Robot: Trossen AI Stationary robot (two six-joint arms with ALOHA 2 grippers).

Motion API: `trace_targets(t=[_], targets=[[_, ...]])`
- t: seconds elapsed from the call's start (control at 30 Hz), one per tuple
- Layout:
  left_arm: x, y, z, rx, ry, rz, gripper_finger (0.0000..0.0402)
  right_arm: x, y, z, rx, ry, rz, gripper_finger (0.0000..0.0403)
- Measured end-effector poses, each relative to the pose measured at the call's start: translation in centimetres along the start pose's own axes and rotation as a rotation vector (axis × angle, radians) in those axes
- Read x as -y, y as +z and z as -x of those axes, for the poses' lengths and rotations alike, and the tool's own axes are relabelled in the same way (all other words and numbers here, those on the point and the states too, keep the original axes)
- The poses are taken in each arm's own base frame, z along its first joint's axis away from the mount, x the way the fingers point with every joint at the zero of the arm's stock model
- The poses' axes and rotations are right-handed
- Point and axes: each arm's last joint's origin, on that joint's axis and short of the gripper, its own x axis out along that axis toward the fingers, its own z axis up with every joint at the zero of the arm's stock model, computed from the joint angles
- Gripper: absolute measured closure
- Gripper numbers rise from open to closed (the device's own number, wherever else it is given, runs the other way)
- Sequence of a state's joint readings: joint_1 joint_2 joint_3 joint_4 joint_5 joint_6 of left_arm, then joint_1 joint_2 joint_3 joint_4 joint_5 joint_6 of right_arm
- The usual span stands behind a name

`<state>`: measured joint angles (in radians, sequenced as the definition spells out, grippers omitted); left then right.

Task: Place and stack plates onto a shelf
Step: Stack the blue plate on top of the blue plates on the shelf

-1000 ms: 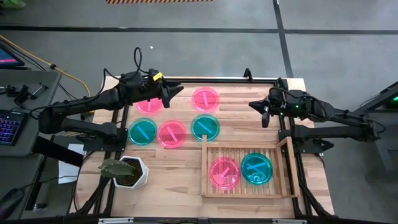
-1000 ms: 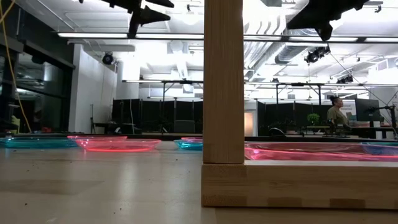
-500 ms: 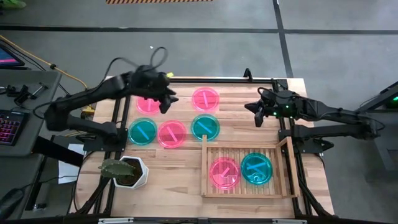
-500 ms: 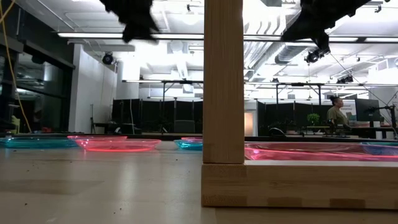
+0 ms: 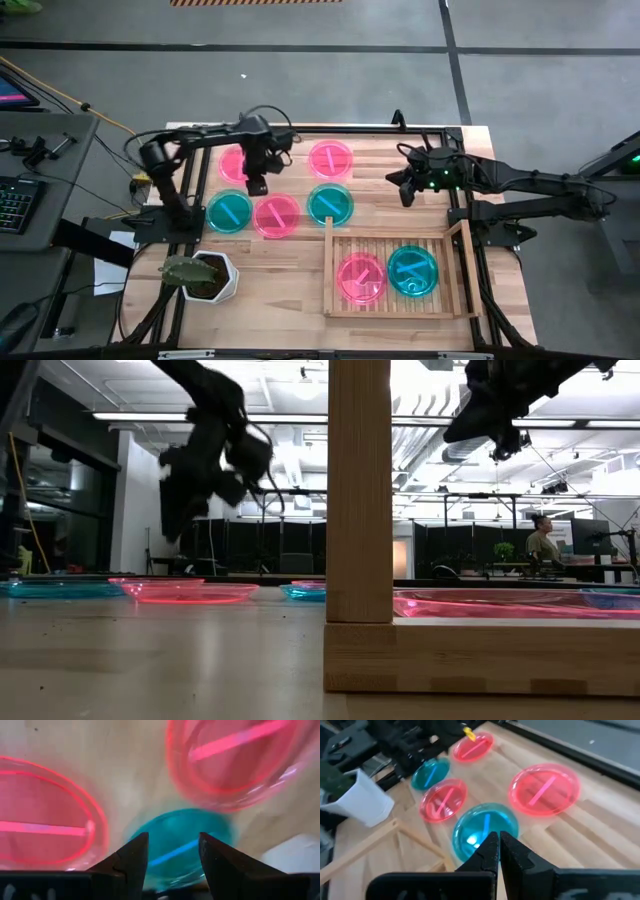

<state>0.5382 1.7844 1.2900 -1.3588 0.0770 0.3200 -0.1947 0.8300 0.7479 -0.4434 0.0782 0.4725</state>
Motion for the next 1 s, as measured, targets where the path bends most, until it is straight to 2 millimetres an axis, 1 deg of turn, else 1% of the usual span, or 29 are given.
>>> trace_targets(t=[0.13, 0.2, 0.37, 0.47, 0.63, 0.8, 0.9, 1.0], targets=[[-0.6, 1.6, -2.4, -0.111, 0.031, -0.086, 0.0241, -0.1, -0.1, 0.0, -0.017, 0.027, 0.000, 0.0402], [-0.9, 2.1, -3.3, -0.140, 0.019, -0.090, 0.0241, -0.1, -0.1, 0.0, -0.017, 0.029, 0.000, 0.0402], [-1.2, 2.9, -4.5, -0.155, 0.010, -0.113, 0.0241, -0.1, -0.1, 0.0, -0.016, 0.030, 0.001, 0.0402], [-1.3, 3.2, -4.6, -0.128, 0.011, -0.121, 0.0241, -0.1, -0.1, 0.0, -0.017, 0.029, 0.001, 0.0402], [-1.1, 3.2, -4.6, -0.096, -0.066, -0.168, 0.0241, -0.1, -0.1, 0.0, -0.017, 0.029, 0.001, 0.0402], [-1.0, 3.2, -4.6, -0.091, -0.081, -0.178, 0.0241, -0.1, -0.1, 0.0, -0.017, 0.029, -0.011, 0.0402], [-1.2, 2.6, -4.5, -0.111, -0.147, -0.155, 0.0241, -0.1, -0.1, 0.0, -0.017, 0.030, -0.025, 0.0402], [-1.7, 2.1, -3.8, -0.050, -0.158, -0.135, 0.0241, -0.2, -0.1, 0.0, -0.020, 0.035, -0.021, 0.0402]])
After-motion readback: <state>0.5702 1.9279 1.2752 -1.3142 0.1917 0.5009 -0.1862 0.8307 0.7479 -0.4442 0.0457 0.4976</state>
